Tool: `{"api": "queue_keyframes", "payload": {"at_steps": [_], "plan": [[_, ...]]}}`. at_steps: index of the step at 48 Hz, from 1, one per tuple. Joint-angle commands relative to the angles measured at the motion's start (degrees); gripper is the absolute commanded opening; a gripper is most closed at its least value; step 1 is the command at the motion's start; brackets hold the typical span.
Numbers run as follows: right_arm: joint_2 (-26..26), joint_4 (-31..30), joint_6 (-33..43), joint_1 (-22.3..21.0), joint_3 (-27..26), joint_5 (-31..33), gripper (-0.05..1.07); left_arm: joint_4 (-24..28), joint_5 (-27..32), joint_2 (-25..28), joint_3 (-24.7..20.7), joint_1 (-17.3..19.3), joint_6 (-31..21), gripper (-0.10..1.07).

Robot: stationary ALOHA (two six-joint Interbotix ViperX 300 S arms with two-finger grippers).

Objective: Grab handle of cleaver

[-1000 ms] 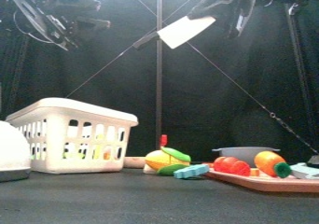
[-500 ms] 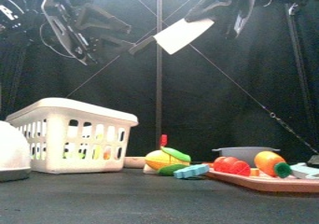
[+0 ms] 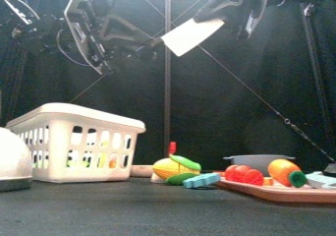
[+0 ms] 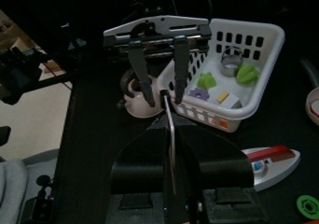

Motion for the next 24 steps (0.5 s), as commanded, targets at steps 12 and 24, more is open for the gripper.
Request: {"api": "queue_keyframes", "payload": {"at_steps": [12, 24], "plan": [[-0.4, -0.3, 0.0, 0.0, -1.9, 0.1, 0.46, -0.2, -0.6, -0.2, -1.2, 0.3, 0.0, 0.44], [-0.7, -0.3, 0.0, 0.1, -1.8, 0.1, 0.54, -0.2, -0.6, -0.2, -1.1, 0.3, 0.0, 0.36]]}}
